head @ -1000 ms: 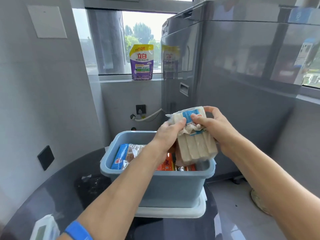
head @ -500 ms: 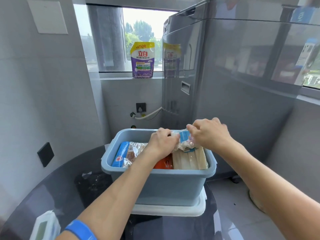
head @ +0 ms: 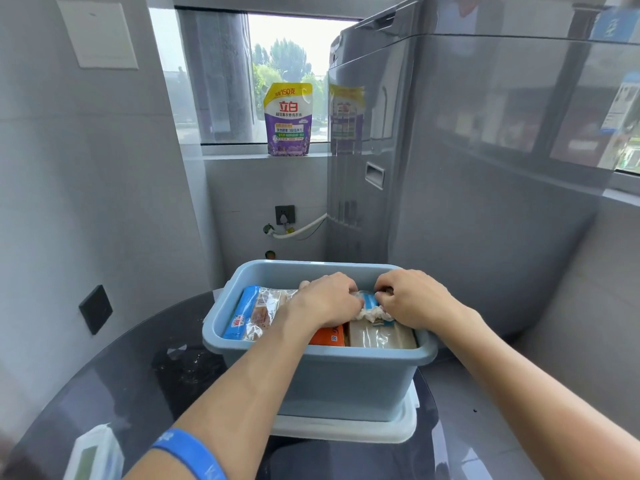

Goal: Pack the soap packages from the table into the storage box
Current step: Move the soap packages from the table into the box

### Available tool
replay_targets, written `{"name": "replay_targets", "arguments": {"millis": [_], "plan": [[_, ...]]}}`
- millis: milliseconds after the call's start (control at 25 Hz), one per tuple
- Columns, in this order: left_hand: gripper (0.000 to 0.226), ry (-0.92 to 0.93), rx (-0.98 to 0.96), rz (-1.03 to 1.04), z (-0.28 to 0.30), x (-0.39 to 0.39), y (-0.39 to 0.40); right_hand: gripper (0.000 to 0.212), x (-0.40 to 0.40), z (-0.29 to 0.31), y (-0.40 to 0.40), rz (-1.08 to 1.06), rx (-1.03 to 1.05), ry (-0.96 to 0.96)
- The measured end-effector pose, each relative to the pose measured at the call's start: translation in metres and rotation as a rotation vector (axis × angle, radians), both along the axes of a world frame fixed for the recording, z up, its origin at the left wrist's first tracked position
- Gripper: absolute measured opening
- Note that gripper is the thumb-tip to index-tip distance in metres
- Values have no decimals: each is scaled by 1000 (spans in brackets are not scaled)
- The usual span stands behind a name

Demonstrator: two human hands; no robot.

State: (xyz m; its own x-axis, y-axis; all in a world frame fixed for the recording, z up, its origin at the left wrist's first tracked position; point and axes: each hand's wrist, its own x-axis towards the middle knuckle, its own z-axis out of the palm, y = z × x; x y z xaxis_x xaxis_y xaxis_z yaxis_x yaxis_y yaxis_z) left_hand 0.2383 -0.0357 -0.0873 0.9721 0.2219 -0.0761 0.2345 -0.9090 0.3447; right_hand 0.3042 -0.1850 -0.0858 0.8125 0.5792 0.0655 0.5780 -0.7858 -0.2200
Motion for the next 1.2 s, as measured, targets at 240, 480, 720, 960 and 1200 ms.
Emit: {"name": "replay_targets", "arguments": {"millis": [240, 480, 720, 960, 1200], "plan": [[30, -82, -71, -50, 4, -17, -1, 21, -1, -7, 4, -44, 44, -11], [14, -717, 92, 118, 8, -131, 10, 47, -6, -3, 0, -99, 321, 199], [78, -345, -98, 409, -7, -193, -10, 68, -42, -4, -2, -150, 677, 222], [84, -324, -395, 530, -10, -173, 10, 72, -102, -11, 18, -248, 579, 160], [67, -495, -661, 506, -13, -159, 71, 41, -140, -11, 25, -303, 512, -8]]}}
